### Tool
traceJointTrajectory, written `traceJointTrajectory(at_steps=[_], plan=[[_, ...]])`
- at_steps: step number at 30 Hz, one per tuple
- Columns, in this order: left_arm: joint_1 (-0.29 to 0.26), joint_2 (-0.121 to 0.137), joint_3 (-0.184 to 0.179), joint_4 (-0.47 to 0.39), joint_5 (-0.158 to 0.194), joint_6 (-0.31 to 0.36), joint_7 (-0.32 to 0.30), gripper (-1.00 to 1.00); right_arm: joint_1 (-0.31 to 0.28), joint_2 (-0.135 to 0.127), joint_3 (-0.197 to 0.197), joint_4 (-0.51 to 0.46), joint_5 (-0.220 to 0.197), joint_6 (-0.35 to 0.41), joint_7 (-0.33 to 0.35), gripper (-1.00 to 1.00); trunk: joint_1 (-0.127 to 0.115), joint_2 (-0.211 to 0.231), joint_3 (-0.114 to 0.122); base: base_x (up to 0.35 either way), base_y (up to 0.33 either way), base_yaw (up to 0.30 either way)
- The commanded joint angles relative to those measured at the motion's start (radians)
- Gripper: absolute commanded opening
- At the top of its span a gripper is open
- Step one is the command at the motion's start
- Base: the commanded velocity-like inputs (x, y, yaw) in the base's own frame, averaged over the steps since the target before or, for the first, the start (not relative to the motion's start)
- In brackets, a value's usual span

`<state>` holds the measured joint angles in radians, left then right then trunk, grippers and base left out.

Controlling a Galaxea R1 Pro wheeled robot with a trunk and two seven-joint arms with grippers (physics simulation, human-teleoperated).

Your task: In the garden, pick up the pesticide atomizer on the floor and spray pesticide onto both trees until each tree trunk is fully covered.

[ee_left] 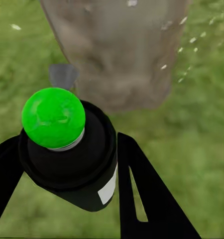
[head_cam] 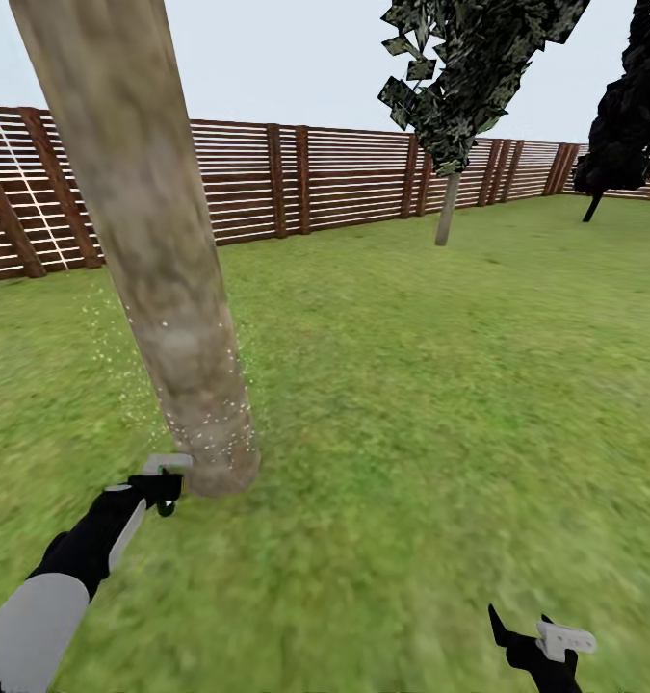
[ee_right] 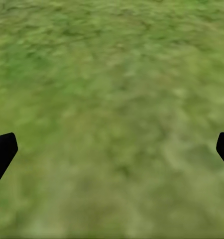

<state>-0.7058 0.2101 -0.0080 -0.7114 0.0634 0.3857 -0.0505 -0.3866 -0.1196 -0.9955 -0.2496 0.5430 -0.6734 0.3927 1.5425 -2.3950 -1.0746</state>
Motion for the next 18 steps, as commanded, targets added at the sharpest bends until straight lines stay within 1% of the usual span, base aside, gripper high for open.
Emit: traceJointTrajectory(at_steps=[1, 2, 3, 6, 7, 8, 9, 10, 11, 13, 15, 16, 17, 18], plan=[[0.000, -0.006, 0.007, -0.001, 0.000, 0.000, 0.000, -1.00, 0.000, 0.000, 0.000, 0.000, 0.000, 0.000, 0.000, 1.00, 0.000, 0.000, 0.000, -0.060, 0.000, 0.000], [0.000, -0.012, 0.008, -0.003, 0.001, -0.001, 0.000, -1.00, 0.000, 0.000, 0.000, 0.000, 0.000, 0.000, 0.000, 1.00, 0.000, 0.000, 0.000, -0.224, 0.000, 0.000], [0.000, -0.030, 0.009, -0.012, 0.000, -0.001, 0.000, -1.00, 0.000, 0.000, 0.000, 0.000, 0.000, 0.000, 0.000, 1.00, 0.000, 0.000, 0.000, -0.282, 0.000, 0.000], [-0.008, -0.106, 0.002, -0.034, -0.002, 0.001, 0.000, -1.00, 0.000, 0.000, 0.000, 0.000, 0.000, 0.000, 0.000, 1.00, 0.000, 0.000, 0.000, -0.314, 0.000, 0.000], [-0.010, -0.123, -0.007, -0.066, -0.017, 0.011, 0.000, -1.00, 0.000, 0.000, 0.000, 0.000, 0.000, 0.000, 0.000, 1.00, 0.000, 0.000, 0.000, -0.123, 0.000, 0.000], [-0.010, -0.127, -0.010, -0.105, -0.036, 0.040, 0.000, -1.00, 0.000, 0.000, 0.000, 0.000, 0.000, 0.000, 0.000, 1.00, 0.000, 0.000, 0.000, -0.040, 0.000, 0.000], [-0.009, -0.115, 0.005, -0.144, -0.046, 0.075, 0.001, -1.00, 0.000, 0.000, 0.000, 0.000, 0.000, 0.000, 0.000, 1.00, 0.000, 0.000, 0.000, -0.061, 0.005, 0.000], [-0.007, -0.100, 0.033, -0.172, -0.048, 0.086, 0.000, -1.00, 0.000, 0.000, 0.000, 0.000, 0.000, 0.000, 0.000, 1.00, 0.000, 0.000, 0.000, -0.236, 0.060, 0.000], [-0.006, -0.096, 0.044, -0.183, -0.049, 0.090, 0.000, -1.00, 0.000, 0.000, 0.000, 0.000, 0.000, 0.000, 0.000, 1.00, 0.000, 0.000, 0.000, -0.283, 0.075, 0.000], [-0.004, -0.101, 0.046, -0.194, -0.049, 0.091, 0.001, -1.00, 0.000, 0.000, 0.000, 0.000, 0.000, 0.000, 0.000, 1.00, 0.000, 0.000, 0.000, -0.319, 0.049, 0.000], [-0.009, -0.144, 0.011, -0.203, -0.050, 0.093, 0.005, -1.00, 0.000, 0.000, 0.000, 0.000, 0.000, 0.000, 0.000, 1.00, 0.000, 0.000, 0.000, -0.307, 0.005, 0.000], [-0.011, -0.158, 0.005, -0.212, -0.048, 0.097, 0.031, -1.00, 0.000, 0.000, 0.000, 0.000, 0.000, 0.000, 0.000, 1.00, 0.000, 0.000, 0.000, -0.120, 0.001, 0.000], [-0.013, -0.170, -0.002, -0.226, -0.046, 0.117, 0.057, -1.00, 0.000, 0.000, 0.000, 0.000, 0.000, 0.000, 0.000, 1.00, 0.000, 0.000, 0.000, -0.062, 0.000, 0.000], [-0.014, -0.192, -0.030, -0.267, -0.047, 0.180, 0.089, -1.00, 0.000, 0.000, 0.000, 0.000, 0.000, 0.000, 0.000, 1.00, 0.000, 0.000, 0.000, -0.025, 0.000, 0.000]])
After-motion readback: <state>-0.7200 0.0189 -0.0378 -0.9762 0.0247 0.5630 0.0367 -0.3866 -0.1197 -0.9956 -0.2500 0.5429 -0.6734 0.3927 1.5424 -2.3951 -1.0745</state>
